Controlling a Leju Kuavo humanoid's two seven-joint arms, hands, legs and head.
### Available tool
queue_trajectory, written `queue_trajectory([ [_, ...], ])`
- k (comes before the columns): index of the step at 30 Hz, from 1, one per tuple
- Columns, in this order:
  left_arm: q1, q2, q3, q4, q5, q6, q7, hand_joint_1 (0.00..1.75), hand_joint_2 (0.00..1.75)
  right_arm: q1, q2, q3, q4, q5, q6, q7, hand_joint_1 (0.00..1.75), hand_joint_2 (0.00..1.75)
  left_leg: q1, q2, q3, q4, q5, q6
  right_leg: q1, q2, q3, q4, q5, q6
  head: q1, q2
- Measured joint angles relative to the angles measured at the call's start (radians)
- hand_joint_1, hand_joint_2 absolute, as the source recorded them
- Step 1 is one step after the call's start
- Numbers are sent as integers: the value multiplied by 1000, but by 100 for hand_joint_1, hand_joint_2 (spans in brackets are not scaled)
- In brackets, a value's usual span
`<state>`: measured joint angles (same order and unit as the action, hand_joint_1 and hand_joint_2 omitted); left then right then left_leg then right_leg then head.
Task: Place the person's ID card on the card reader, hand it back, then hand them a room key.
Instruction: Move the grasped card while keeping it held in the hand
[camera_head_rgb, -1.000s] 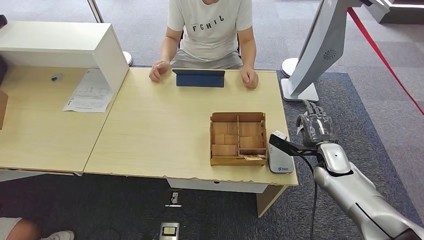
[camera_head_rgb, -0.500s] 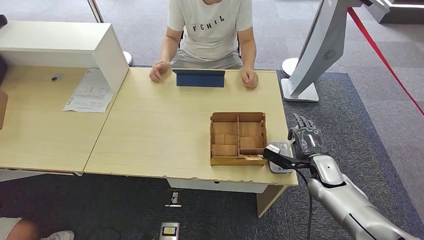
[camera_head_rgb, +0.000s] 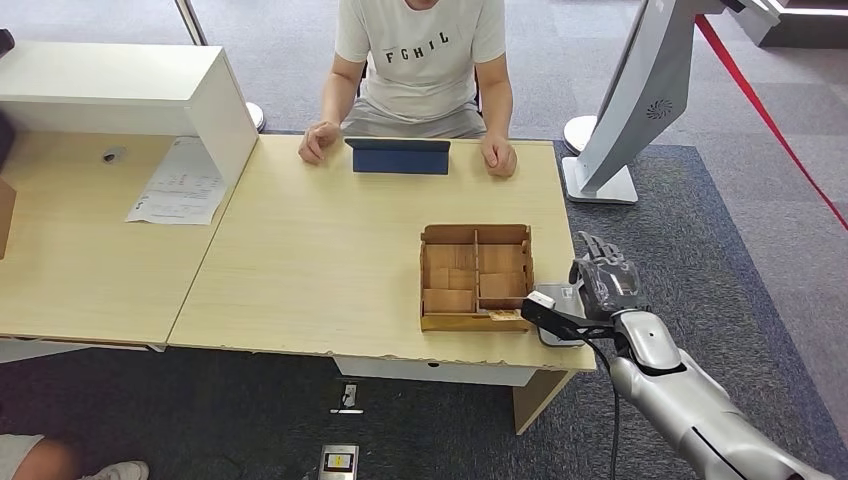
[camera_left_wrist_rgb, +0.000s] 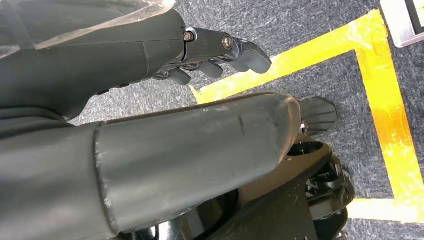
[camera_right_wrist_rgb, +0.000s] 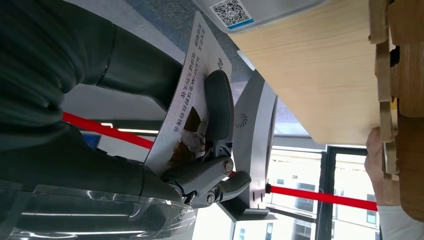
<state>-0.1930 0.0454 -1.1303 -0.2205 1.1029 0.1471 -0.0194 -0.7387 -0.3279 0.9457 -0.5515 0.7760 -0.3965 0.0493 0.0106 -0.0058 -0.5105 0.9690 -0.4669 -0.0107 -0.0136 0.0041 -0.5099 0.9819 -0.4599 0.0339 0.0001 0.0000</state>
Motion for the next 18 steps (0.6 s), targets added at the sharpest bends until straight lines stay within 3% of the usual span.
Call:
queue_trajectory([
  [18, -2, 0, 0, 0, -2, 27, 7, 0, 0, 24, 11, -1, 60, -68, 0, -34, 175, 175, 0, 0, 0, 0, 0, 0, 0, 0, 0, 0, 0, 0, 0, 0],
])
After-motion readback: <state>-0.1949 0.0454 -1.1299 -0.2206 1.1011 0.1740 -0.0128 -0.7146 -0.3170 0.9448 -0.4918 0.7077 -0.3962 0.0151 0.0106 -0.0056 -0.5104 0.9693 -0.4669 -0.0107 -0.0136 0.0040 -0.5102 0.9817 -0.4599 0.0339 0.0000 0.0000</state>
